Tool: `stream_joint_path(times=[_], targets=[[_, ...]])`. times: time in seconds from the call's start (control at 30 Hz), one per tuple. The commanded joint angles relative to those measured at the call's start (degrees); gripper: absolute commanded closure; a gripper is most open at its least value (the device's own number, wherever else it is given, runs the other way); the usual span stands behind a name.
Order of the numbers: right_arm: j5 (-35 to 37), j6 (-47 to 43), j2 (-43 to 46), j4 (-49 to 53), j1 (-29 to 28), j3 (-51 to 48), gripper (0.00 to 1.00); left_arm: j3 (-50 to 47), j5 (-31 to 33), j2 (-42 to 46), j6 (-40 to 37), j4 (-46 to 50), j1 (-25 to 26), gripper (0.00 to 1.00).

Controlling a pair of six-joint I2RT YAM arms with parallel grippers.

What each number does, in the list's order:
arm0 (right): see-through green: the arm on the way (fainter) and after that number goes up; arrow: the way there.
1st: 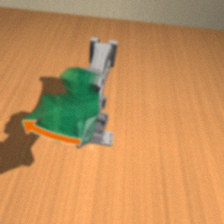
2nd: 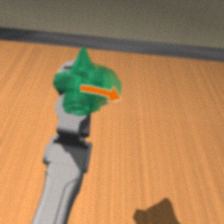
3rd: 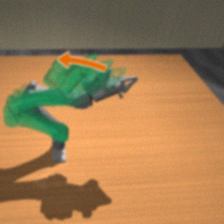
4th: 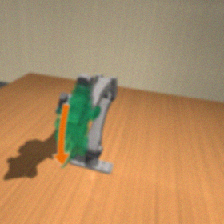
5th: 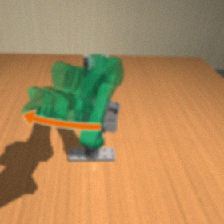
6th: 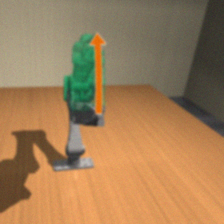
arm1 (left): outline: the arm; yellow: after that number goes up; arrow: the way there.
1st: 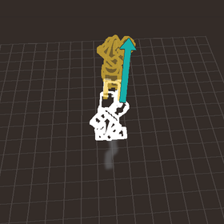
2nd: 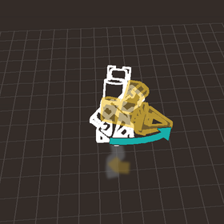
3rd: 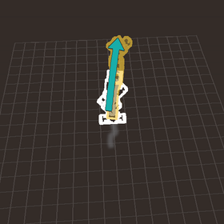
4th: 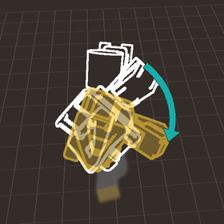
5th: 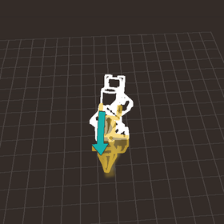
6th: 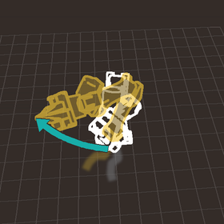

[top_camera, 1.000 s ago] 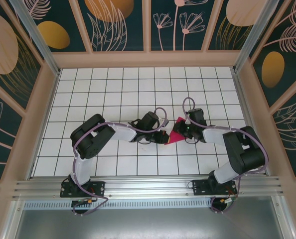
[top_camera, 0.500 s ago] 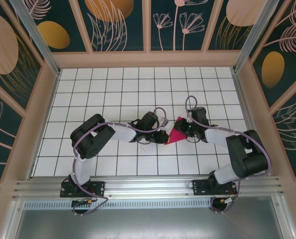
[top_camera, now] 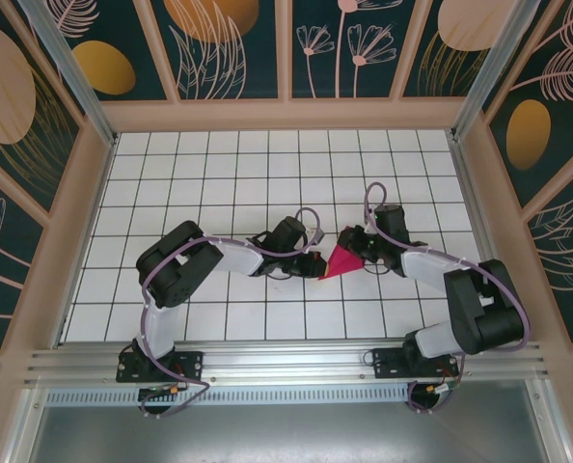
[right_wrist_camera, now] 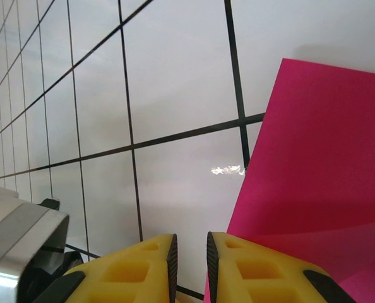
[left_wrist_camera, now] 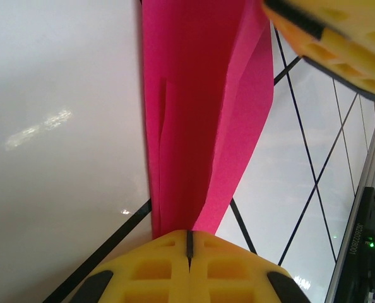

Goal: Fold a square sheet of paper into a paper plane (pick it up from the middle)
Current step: Fourth fold the wing at the center of the table.

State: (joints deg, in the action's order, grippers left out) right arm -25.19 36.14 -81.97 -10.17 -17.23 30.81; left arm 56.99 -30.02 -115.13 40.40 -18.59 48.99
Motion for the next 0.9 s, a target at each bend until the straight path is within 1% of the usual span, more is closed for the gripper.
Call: stream_joint_path(times=[0.0,0.3,0.43,0.5,0.53,0.6,0.63,0.67,0.77,0.87], targets=[[-1.62,-0.68,-2.78,-1.56,-0.51,0.63,0.76,-0.87,-1.22,-0.79,1.07,-1.28,-0.39,1.0],[-1.05,-2.32,-8.28,-3.08,-0.55,1.81,0.77,-0.78,-1.81,-0.98,1.35,-1.43,-0.45,1.0],[0.3,-3.13,-10.37,-0.78,-0.56,2.27,0.78,-0.89,-0.92,-0.14,0.84,-0.63,-0.39,1.0],[-0.25,-4.2,-11.27,-0.35,-0.53,2.11,0.8,-0.92,0.45,1.19,0.34,-0.07,-0.41,0.99],[-0.04,-4.39,-11.9,0.31,-0.55,2.11,0.81,-0.92,1.4,1.71,-0.09,1.14,-0.39,0.92],[-0.75,-4.67,-12.27,-0.61,-0.6,1.36,0.81,-0.75,2.03,2.83,-1.01,2.12,-0.46,0.88],[-0.83,-4.76,-12.27,-0.64,-0.6,1.04,0.81,-0.7,3.25,3.43,-1.69,3.06,-0.4,0.84],[-0.98,-4.91,-12.18,-0.77,-0.6,0.93,0.81,-0.59,4.33,3.91,-2.34,4.01,-0.39,0.83],[-1.49,-5.18,-12.15,-0.6,-0.53,1.38,0.81,0.58,4.88,3.59,-4.79,6.94,-0.39,0.79],[-1.97,-5.12,-12.2,-0.46,-0.52,2.06,0.81,1.72,3.63,2.25,-5.81,8.08,-0.4,0.79]])
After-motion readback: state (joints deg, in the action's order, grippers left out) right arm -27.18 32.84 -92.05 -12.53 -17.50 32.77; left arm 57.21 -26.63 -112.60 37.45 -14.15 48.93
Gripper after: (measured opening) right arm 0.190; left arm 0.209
